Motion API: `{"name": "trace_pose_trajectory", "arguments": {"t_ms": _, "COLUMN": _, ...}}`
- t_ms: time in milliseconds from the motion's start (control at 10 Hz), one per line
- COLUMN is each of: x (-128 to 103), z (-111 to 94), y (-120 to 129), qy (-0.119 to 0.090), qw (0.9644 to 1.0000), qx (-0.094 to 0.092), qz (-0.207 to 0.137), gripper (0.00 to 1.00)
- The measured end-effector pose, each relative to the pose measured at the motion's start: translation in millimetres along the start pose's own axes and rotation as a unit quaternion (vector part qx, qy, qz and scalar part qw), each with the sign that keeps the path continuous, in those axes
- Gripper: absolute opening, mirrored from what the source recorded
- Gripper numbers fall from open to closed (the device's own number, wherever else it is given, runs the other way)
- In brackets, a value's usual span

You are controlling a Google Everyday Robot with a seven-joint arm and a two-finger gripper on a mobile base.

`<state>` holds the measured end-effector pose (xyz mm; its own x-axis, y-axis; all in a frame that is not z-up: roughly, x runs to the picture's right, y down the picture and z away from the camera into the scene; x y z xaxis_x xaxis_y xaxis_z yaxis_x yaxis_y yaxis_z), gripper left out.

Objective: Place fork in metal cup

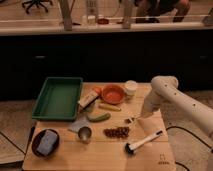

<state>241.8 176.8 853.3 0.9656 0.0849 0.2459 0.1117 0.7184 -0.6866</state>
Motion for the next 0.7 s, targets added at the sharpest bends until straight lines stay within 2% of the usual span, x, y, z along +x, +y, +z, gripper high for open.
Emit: {"name": "trace_pose_trajectory", "arguments": {"t_ms": 700, "x": 1.8, "z": 13.0, "y": -4.8, "qy": -0.014, "qw": 0.9997, "qx": 0.005, "qz": -0.019, "gripper": 0.8}}
